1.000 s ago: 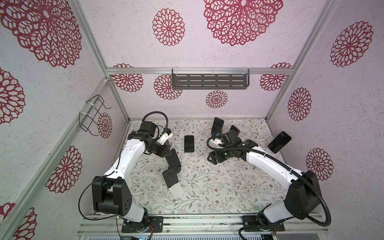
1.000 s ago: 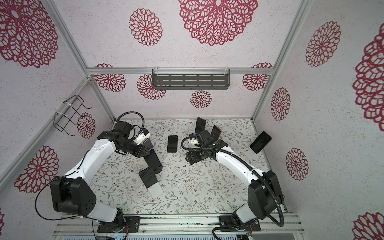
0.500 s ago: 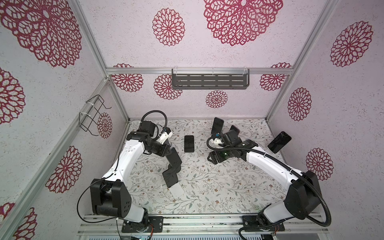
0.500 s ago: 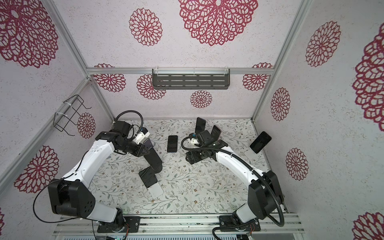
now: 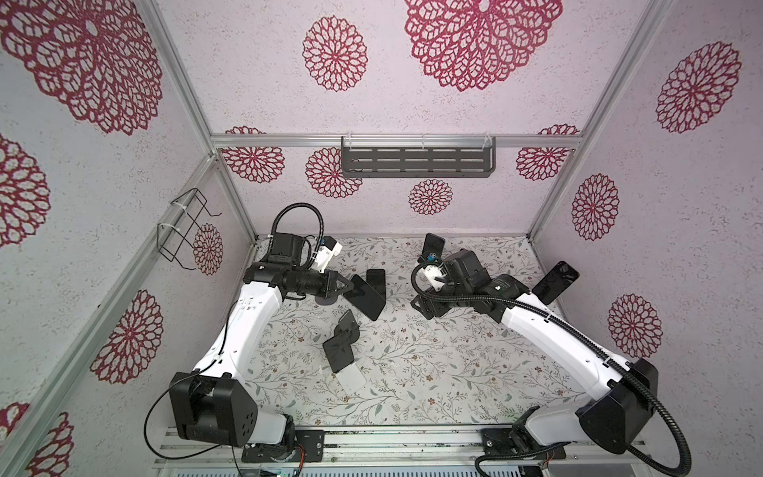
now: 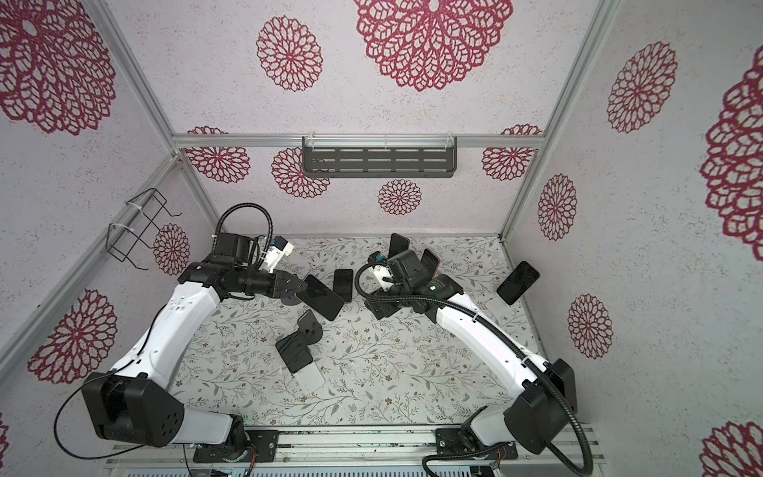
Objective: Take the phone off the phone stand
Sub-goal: 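Lift the teal-edged phone with the left gripper while the right gripper reaches in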
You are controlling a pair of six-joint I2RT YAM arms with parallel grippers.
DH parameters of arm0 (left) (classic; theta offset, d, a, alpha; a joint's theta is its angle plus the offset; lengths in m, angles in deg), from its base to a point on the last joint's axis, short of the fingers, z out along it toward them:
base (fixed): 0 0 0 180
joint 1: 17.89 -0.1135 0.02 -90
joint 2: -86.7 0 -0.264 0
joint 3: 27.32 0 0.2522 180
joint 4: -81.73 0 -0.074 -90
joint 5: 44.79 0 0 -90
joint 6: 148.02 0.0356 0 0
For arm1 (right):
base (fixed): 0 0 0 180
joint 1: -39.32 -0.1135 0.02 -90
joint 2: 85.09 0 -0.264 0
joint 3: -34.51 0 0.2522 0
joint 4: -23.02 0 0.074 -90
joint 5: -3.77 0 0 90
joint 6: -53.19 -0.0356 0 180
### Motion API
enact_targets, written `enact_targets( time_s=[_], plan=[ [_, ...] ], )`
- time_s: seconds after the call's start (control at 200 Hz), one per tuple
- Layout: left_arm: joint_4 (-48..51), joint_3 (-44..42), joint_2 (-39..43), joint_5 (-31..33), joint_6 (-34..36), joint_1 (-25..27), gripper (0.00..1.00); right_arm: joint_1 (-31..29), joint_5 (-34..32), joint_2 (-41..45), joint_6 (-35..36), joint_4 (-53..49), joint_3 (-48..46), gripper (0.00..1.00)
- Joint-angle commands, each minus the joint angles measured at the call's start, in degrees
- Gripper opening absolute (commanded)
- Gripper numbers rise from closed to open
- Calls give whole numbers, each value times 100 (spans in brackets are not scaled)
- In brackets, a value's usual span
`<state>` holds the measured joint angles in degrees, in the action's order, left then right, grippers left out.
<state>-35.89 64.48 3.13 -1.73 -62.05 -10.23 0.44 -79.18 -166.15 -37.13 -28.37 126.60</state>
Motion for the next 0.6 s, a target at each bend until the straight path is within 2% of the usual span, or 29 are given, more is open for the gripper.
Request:
enact_targets(
  time_s=[0.0, 0.1, 0.17, 0.28, 0.595],
  plan=[
    [-371, 167, -332, -928, -717, -28, 0, -291, -347, -255, 382, -486, 547, 80],
    [-300, 236, -641, -1125, -849, -12, 0, -545, -170, -649, 577, -829, 1015, 84],
    [-280, 229, -817, -1295, -863, 5, 0, -709, 29, -902, 746, -969, 1289, 93],
    [-295, 229, -941, -1430, -856, 47, 0, -929, -8, -1307, 1030, -1123, 1707, 99],
    [-330, 195, -1047, -1511, -863, 60, 0, -1112, -198, -2164, 1618, -1131, 2275, 99]
  ],
)
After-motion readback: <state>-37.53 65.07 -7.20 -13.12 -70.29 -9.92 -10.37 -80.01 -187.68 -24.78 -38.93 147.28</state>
